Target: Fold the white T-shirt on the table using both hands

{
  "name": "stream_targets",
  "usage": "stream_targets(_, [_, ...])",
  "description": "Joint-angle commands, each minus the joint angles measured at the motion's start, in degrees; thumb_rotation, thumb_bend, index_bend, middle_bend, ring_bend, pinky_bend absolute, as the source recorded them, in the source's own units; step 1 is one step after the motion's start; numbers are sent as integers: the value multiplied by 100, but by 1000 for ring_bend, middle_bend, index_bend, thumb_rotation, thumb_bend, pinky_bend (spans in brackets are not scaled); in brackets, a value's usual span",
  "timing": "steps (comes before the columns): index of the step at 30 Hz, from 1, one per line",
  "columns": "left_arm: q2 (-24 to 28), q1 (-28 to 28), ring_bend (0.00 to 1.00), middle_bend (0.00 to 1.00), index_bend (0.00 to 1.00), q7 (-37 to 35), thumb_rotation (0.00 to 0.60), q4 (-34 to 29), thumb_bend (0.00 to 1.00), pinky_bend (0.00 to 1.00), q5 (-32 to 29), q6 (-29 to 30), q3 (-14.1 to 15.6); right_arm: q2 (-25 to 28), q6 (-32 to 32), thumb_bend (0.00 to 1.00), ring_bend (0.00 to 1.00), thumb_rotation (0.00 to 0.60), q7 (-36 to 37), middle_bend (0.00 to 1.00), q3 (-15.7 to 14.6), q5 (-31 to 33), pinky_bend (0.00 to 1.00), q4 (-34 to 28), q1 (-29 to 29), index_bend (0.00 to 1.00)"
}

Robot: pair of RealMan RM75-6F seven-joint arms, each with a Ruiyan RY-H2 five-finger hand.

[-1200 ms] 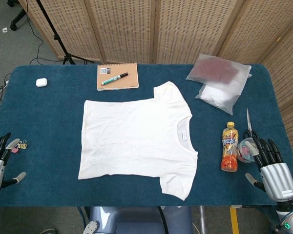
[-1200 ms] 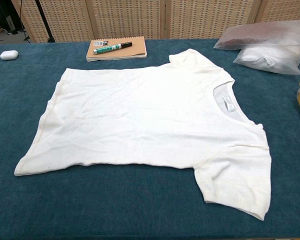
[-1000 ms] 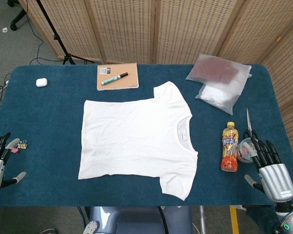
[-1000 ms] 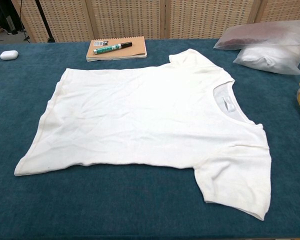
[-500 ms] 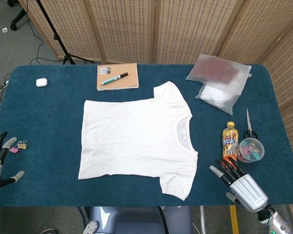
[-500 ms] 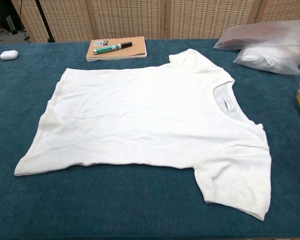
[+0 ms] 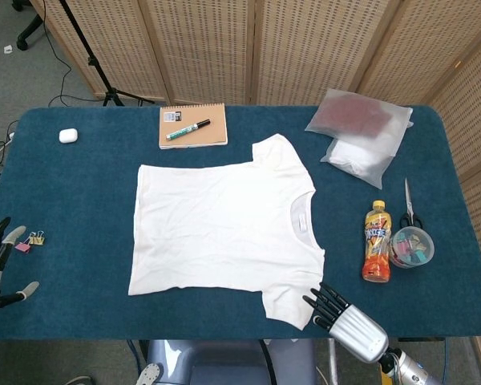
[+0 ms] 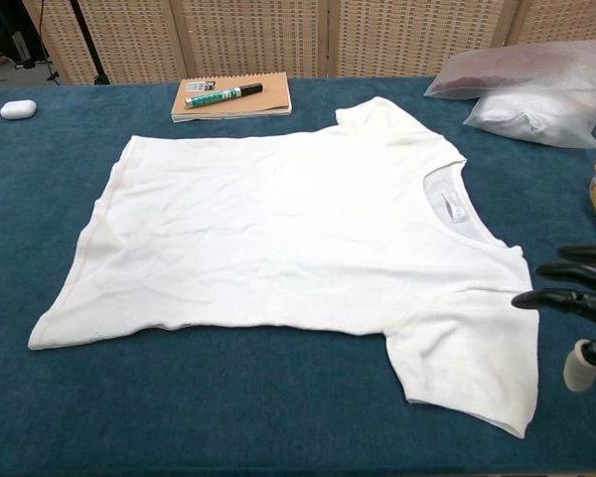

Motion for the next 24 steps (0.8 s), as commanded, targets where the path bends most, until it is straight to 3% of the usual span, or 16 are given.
stream_targets(1, [-4, -4, 0, 0, 0, 14, 600, 0, 0, 0, 2, -18, 7, -93, -140, 13, 0, 600, -112, 130, 45, 96, 0, -60, 74, 433])
stream_targets(5, [-4, -3, 0, 0, 0, 22, 600, -9, 0, 0, -4, -31, 13, -172, -359, 101, 0, 600, -300, 131, 106, 242, 0, -114, 151, 433])
stream_targets(24, [6, -31, 0, 0, 0, 26, 600, -23, 0, 0, -88, -135, 2, -672, -782, 156, 0, 600, -417, 141, 144, 719, 0, -21, 361, 443])
